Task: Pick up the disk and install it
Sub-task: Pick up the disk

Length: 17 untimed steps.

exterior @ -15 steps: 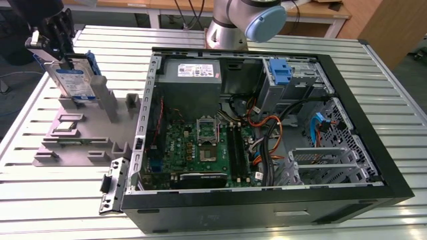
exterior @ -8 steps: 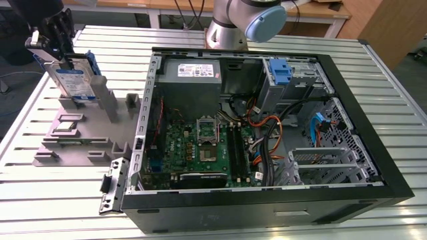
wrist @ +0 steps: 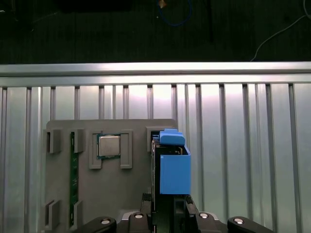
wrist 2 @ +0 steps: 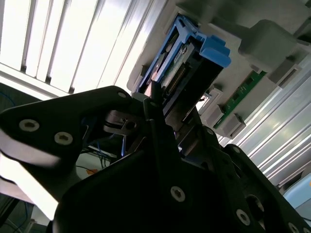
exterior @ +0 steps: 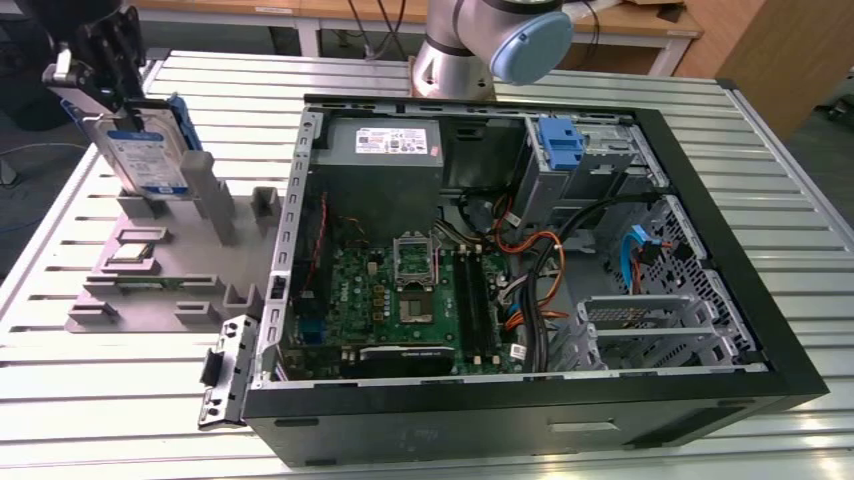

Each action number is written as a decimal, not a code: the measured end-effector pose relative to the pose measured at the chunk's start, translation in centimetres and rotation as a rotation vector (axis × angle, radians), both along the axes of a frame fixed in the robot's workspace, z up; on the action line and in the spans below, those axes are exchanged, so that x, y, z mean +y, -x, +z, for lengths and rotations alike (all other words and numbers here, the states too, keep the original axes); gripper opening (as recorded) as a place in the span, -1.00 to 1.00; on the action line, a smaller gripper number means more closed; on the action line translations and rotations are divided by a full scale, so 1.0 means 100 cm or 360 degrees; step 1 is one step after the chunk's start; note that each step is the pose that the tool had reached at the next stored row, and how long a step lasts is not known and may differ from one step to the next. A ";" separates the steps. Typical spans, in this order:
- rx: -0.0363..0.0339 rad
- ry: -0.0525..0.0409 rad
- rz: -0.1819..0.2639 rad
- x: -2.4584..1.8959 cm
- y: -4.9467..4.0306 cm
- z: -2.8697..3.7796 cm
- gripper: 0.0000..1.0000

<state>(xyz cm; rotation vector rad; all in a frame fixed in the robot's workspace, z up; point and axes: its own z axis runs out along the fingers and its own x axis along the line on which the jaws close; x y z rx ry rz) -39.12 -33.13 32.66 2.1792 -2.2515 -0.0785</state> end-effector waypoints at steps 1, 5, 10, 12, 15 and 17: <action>0.0000 0.0000 0.0000 0.0000 0.0000 0.0023 -0.30; 0.0000 0.0000 0.0000 0.0000 0.0000 0.0135 -0.30; 0.0000 0.0000 0.0000 0.0000 0.0000 0.0241 -0.30; 0.0000 0.0000 0.0000 0.0000 0.0000 0.0281 -0.30; 0.0000 0.0000 0.0000 0.0000 0.0000 0.0338 -0.30; 0.0000 0.0000 0.0000 0.0000 0.0000 0.0380 -0.30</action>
